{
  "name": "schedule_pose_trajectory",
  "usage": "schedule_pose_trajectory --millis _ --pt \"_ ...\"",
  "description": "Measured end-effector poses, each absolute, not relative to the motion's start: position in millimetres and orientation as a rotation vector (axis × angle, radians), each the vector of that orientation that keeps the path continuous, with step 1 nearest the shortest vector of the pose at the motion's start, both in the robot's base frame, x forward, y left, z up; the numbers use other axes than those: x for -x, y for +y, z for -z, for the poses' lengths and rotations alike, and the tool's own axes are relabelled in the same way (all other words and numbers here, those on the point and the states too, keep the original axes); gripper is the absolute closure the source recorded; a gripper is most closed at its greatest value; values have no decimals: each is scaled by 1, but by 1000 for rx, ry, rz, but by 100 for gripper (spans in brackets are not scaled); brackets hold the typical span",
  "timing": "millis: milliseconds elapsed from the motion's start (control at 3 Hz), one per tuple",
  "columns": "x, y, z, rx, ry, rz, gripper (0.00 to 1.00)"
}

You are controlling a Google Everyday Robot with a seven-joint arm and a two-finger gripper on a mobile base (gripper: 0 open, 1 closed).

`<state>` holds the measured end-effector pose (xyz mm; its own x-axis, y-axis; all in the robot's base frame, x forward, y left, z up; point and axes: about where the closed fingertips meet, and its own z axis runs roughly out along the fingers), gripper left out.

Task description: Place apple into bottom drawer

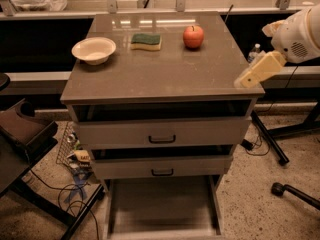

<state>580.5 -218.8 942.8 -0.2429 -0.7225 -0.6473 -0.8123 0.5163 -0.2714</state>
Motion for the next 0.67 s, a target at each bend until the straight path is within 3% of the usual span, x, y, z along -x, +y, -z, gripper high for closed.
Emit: schedule_pose_trajectory --millis 667 --pt "-694 -233 -965 940 1758 -132 0"
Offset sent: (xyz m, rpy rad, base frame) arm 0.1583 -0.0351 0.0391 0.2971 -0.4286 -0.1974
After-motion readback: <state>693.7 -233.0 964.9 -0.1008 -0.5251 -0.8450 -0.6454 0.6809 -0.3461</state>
